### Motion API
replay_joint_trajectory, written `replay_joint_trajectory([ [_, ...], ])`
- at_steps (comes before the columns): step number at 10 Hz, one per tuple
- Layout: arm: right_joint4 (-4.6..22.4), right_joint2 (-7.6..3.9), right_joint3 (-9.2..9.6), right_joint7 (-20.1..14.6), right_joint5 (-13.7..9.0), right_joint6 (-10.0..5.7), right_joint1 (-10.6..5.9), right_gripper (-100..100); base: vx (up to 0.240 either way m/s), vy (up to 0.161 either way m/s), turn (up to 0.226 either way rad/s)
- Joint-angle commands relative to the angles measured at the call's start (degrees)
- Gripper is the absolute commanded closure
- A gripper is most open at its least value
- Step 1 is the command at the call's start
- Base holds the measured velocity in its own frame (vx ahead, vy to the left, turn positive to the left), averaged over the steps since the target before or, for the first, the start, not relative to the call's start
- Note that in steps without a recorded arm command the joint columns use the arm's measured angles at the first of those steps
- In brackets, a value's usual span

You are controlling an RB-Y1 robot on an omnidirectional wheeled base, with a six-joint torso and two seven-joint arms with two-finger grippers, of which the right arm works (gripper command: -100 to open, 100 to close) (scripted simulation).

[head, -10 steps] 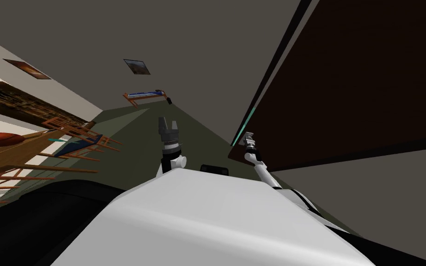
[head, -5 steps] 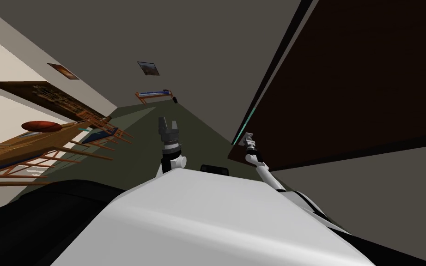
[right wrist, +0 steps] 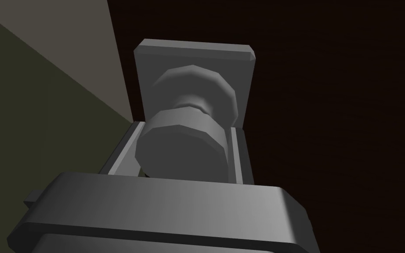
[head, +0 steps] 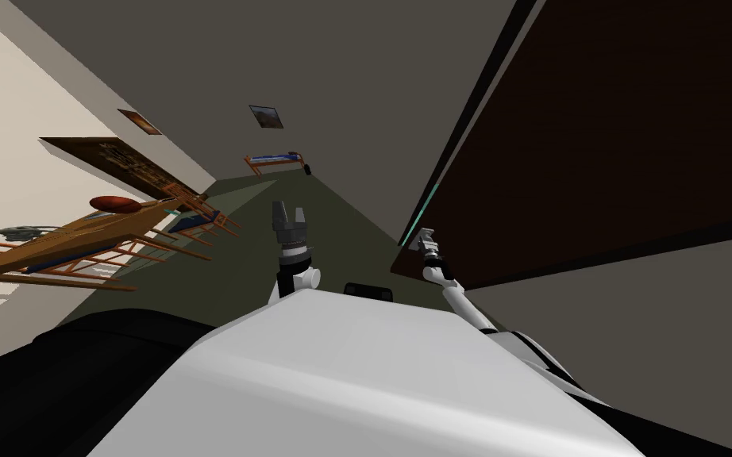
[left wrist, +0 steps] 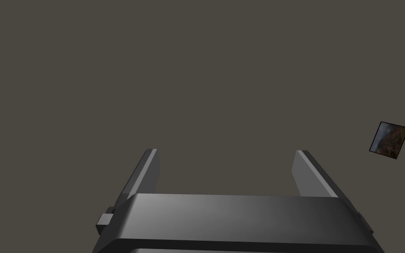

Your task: Pull the door open

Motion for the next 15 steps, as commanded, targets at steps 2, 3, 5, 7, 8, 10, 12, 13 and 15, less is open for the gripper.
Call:
replay_joint_trajectory([
  [2,-1.45,-1.47,1.88,-1.57,0.15,-0.55,0.62,100,-0.215,-0.077,0.101],
  [3,-1.86,-1.97,2.51,-2.08,0.20,-0.72,0.84,100,-0.204,-0.101,0.107],
  [5,-2.61,-2.87,3.65,-3.02,0.28,-1.03,1.23,100,-0.192,-0.069,0.087],
  [7,-2.97,-3.46,4.44,-3.47,0.32,-0.94,1.71,100,-0.111,-0.035,0.052],
  [8,-3.16,-3.74,4.74,-3.72,0.35,-1.10,1.81,100,-0.179,-0.080,0.091],
  [10,-4.04,-5.08,6.20,-4.96,0.49,-1.88,2.29,100,-0.172,-0.086,0.110],
  [12,-4.77,-6.18,7.40,-5.97,0.62,-2.53,2.69,100,-0.182,-0.094,0.094],
  [13,-5.24,-6.90,8.18,-6.63,0.70,-2.94,2.95,100,-0.178,-0.086,0.112],
  [15,-6.04,-8.11,9.50,-7.75,0.83,-3.65,3.38,100,-0.193,-0.110,0.099],
])
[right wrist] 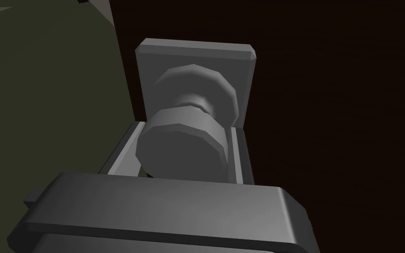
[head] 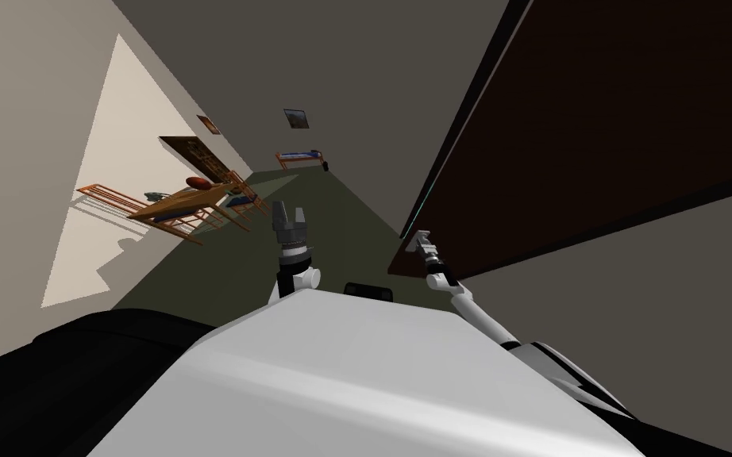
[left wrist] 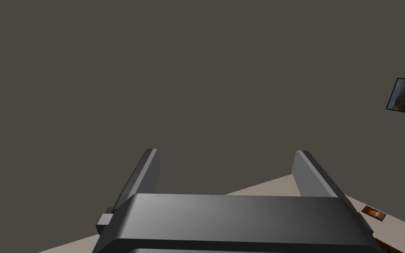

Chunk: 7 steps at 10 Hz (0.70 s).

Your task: Pull the door open

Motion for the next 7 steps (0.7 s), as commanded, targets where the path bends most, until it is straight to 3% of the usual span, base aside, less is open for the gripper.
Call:
replay_joint_trajectory([
  [1,-0.38,-1.03,0.99,-1.10,0.15,-0.94,0.04,100,-0.179,-0.058,0.082],
  [2,0.03,-0.58,0.77,-0.70,0.15,-0.52,-0.05,100,-0.079,-0.018,0.022],
  [7,-1.25,-3.85,4.16,-3.90,0.83,-2.95,0.76,100,-0.172,-0.087,0.106],
])
